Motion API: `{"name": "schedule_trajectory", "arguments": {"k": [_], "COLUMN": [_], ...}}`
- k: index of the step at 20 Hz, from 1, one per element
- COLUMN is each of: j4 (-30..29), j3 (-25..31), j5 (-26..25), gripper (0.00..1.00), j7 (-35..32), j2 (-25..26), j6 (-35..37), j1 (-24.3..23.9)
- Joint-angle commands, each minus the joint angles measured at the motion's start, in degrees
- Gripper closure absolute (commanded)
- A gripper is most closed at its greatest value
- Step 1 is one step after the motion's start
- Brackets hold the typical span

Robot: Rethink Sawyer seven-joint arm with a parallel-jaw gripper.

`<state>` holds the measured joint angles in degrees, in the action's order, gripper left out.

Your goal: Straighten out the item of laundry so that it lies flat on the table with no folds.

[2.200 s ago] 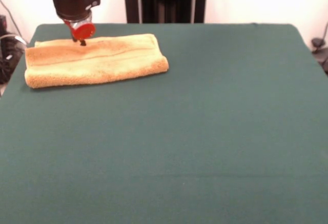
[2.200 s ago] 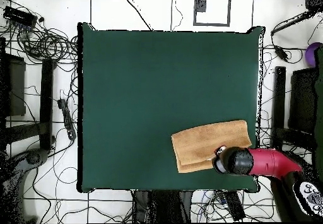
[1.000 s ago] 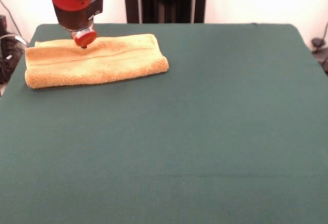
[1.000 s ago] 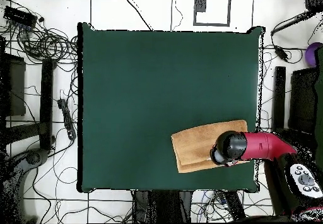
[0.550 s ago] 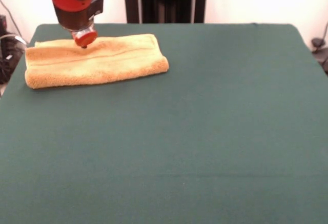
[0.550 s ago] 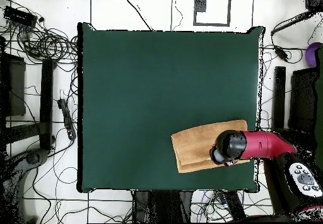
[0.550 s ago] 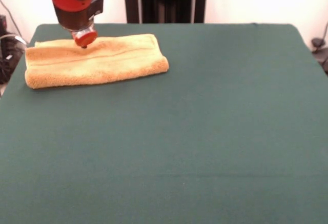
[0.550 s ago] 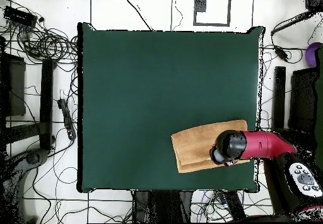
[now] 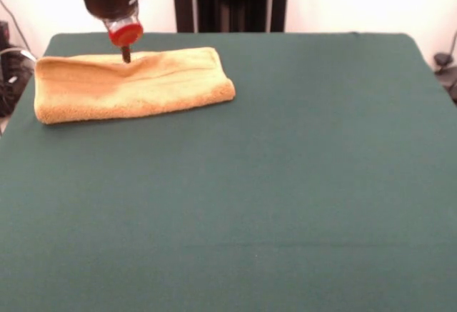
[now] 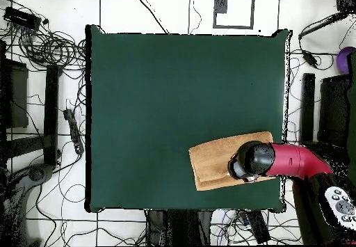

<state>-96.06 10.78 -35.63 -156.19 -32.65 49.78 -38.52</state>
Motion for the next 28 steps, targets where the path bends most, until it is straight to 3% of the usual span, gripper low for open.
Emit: {"name": "schedule_trajectory", "arguments": {"k": [1,11,17,25,28], "j4": [-7.74,-6.58,-7.28,-0.18,4.35], "j3": [4.29,3.89,1.63,-4.50,-11.19], "j5": [4.01,1.13,-2.84,-5.61,-6.61], "gripper": [0.00,0.00,0.00,0.00,0.00], "j7": [5.50,4.38,0.91,-3.91,-10.89], "j2": [-3.64,1.87,6.68,21.46,27.69], "j6": [-0.36,-8.09,-19.46,-29.80,-36.76], "j1": [2.97,2.56,2.06,4.10,8.48]}}
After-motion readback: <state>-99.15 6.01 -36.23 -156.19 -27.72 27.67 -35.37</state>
